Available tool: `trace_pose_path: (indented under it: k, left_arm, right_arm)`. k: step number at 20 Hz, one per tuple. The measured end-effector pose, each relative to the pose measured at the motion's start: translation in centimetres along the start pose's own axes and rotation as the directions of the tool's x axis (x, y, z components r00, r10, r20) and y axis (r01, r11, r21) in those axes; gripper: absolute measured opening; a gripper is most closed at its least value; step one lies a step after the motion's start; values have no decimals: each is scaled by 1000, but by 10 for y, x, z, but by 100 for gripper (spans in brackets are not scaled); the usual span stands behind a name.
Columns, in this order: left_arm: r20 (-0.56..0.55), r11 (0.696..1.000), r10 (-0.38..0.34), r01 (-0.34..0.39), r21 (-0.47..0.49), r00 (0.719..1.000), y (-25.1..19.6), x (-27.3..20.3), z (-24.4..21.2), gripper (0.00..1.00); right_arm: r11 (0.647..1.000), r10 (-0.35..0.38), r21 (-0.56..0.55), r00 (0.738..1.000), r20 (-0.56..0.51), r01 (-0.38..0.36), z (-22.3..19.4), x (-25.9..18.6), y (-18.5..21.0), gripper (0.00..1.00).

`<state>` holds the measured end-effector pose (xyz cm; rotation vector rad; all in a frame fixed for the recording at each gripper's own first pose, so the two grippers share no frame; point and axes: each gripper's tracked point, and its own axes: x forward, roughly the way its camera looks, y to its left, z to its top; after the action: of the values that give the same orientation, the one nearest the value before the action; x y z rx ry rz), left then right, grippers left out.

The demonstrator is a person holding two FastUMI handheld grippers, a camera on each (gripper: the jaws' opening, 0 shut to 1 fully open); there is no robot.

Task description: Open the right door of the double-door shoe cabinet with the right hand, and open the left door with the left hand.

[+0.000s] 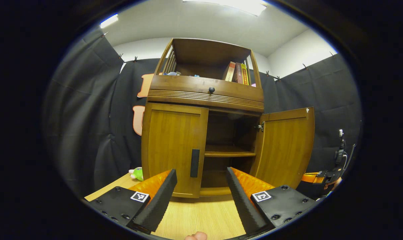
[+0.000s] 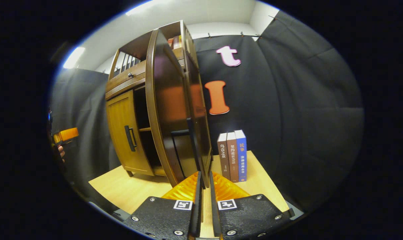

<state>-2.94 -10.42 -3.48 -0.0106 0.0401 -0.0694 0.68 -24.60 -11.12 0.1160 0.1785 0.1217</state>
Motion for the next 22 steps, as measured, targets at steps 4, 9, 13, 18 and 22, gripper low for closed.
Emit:
trace_pose_path:
  k: [4, 9, 13, 18, 22]
  left_arm:
    - [-16, 1000, -18, 18, -6, 1000, -3, 6, -9, 97]
    - [-28, 1000, -16, 15, -13, 999, 3, 16, -18, 99]
    - [-26, 1000, 22, -22, 1, 999, 21, 16, -20, 94]
    - [-24, 997, 81, -81, 2, 996, 47, 13, -20, 94]
    - [-30, 994, 111, -111, 4, 993, 65, 14, -21, 99]
  right_arm:
    - [998, -60, 12, 998, 36, 60, 15, -35, 20, 10]
    - [1000, -21, -2, 998, 53, 21, 32, -46, 86, 9]
    - [998, -6, -56, 997, 72, 10, 35, -23, 119, 9]
    - [996, 12, -87, 997, 71, -6, 30, 0, 150, 19]
    - [993, 8, -121, 999, 51, -2, 21, 10, 158, 70]
